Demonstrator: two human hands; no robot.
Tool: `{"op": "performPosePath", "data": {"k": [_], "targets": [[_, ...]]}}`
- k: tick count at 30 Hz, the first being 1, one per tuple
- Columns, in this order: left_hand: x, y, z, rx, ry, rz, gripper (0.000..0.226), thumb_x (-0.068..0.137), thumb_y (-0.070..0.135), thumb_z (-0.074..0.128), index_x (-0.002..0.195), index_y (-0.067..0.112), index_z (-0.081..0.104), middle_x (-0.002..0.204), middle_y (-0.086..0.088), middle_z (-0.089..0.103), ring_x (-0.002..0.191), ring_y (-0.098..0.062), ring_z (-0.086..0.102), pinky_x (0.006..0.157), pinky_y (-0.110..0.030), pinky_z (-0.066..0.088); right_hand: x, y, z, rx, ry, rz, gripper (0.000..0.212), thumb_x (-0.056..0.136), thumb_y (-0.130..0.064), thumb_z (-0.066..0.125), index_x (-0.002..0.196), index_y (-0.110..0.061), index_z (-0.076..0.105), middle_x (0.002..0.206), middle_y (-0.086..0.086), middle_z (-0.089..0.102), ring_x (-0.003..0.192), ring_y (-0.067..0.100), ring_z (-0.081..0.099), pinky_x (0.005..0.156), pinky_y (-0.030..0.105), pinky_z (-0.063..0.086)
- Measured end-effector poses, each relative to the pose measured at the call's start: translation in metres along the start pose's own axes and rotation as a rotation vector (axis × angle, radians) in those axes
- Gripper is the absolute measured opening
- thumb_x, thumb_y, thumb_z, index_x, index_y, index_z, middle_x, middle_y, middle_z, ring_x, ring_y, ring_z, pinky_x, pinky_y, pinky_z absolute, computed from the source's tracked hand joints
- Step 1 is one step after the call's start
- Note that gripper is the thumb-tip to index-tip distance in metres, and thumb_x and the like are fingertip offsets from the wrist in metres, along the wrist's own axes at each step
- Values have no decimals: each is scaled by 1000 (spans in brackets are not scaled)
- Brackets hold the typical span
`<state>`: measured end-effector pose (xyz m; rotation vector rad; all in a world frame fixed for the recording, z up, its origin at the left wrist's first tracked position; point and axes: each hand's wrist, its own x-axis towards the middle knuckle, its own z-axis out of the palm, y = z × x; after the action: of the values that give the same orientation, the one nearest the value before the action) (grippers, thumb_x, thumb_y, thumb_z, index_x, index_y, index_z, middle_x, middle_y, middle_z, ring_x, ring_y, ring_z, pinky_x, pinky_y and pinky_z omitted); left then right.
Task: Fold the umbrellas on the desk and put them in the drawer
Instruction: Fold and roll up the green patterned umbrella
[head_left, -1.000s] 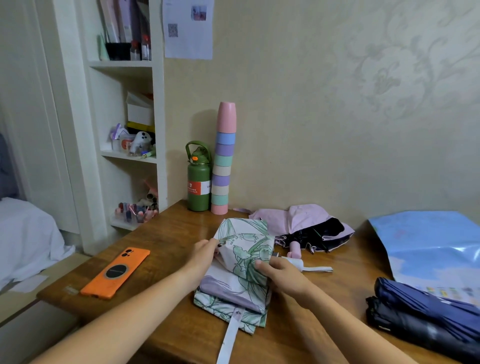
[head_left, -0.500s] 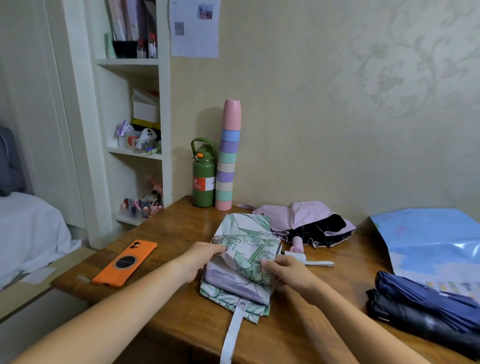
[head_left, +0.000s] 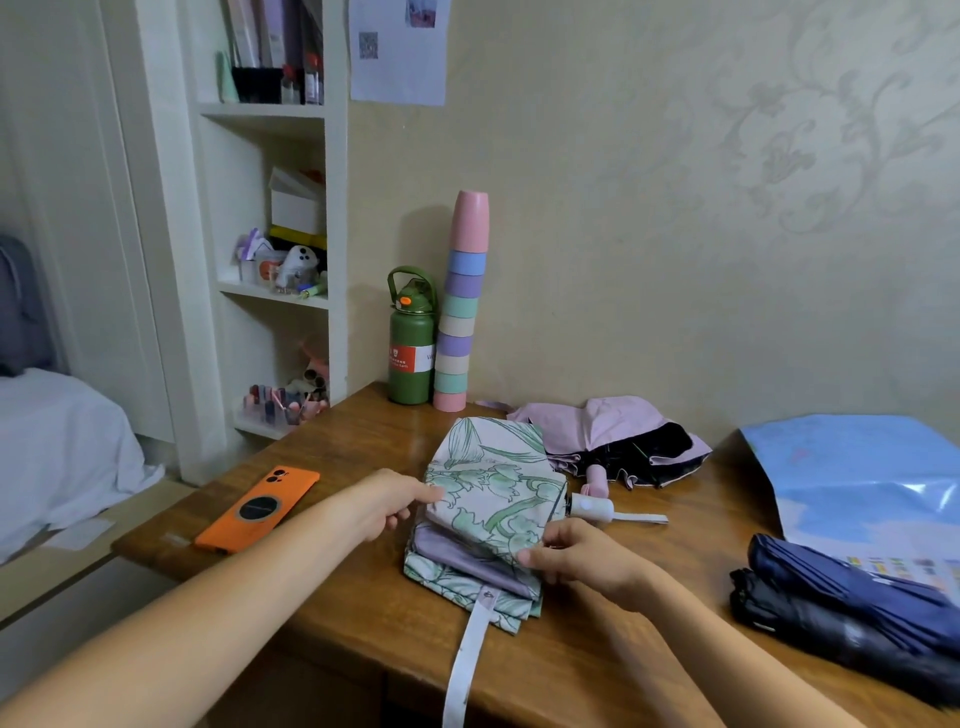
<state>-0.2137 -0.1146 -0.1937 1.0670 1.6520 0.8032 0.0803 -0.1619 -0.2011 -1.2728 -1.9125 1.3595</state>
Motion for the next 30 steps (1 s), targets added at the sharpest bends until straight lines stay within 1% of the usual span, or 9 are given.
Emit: {"op": "performPosePath", "data": {"k": [4, 8, 11, 13, 17, 19, 24, 27, 30], "targets": [[-5, 1, -6, 53, -33, -62, 50, 72, 45, 92, 105, 11, 73, 83, -4, 53, 68, -14, 40, 52, -22, 34, -4, -1, -4, 52, -44, -10, 21, 90, -24, 79, 83, -9, 66, 78, 2, 58, 72, 13, 48, 66, 22, 40], [-12, 1, -4, 222, -43, -168, 37, 82, 35, 87, 98, 10, 65, 75, 0, 53, 58, -9, 39, 44, -19, 30, -1, 1, -6, -107, -53, 88, 36, 76, -42, 88, 79, -12, 67, 77, 4, 55, 70, 14, 45, 62, 21, 36], [-16, 1, -2, 198, -139, -231, 23, 87, 26, 82, 88, 12, 65, 74, 2, 56, 56, -8, 41, 47, -19, 29, 2, 2, -5, -132, -62, 145, 29, 78, -38, 88, 74, -19, 68, 76, -7, 63, 67, 5, 54, 63, 18, 43], [-17, -1, -2, 126, -124, -185, 22, 85, 19, 84, 100, 8, 71, 86, -1, 60, 60, -8, 41, 46, -18, 30, 4, 3, -4, -124, -59, 172, 28, 82, -33, 86, 69, -21, 64, 70, -10, 61, 67, 2, 55, 62, 16, 46], [-14, 3, -1, -257, -64, 119, 24, 88, 15, 80, 111, 11, 75, 100, -5, 71, 66, -9, 49, 49, -18, 35, 5, 4, -4, -222, -69, 158, 19, 83, -32, 84, 77, -19, 72, 76, -2, 59, 75, 10, 52, 66, 20, 46], [-13, 5, -4, -233, -66, 173, 25, 88, 16, 80, 112, 12, 75, 104, -6, 74, 66, -10, 51, 49, -20, 35, 3, 1, -4, -215, -69, 157, 16, 85, -31, 83, 80, -19, 73, 77, -2, 61, 75, 9, 52, 65, 20, 45], [-10, 1, -5, 22, -18, 93, 23, 84, 20, 81, 104, 12, 76, 109, -8, 76, 63, -12, 52, 47, -22, 32, 5, -1, -9, -5, -31, 132, 31, 84, -25, 82, 86, -16, 53, 65, -4, 49, 53, 11, 37, 49, 22, 28], [-11, 0, -4, 66, 19, 48, 23, 86, 23, 80, 104, 9, 74, 93, -6, 72, 60, -12, 50, 45, -22, 32, 4, 4, -11, 185, -46, 103, 42, 79, -26, 87, 96, -15, 51, 68, -1, 44, 56, 15, 27, 54, 31, 15], [-12, 0, -4, 81, -8, -9, 24, 88, 21, 80, 104, 5, 73, 77, -3, 68, 51, -9, 49, 44, -19, 33, 1, 5, -11, 328, -89, 32, 25, 88, -28, 81, 88, -18, 58, 68, -1, 39, 63, 20, 17, 62, 37, 9]]}}
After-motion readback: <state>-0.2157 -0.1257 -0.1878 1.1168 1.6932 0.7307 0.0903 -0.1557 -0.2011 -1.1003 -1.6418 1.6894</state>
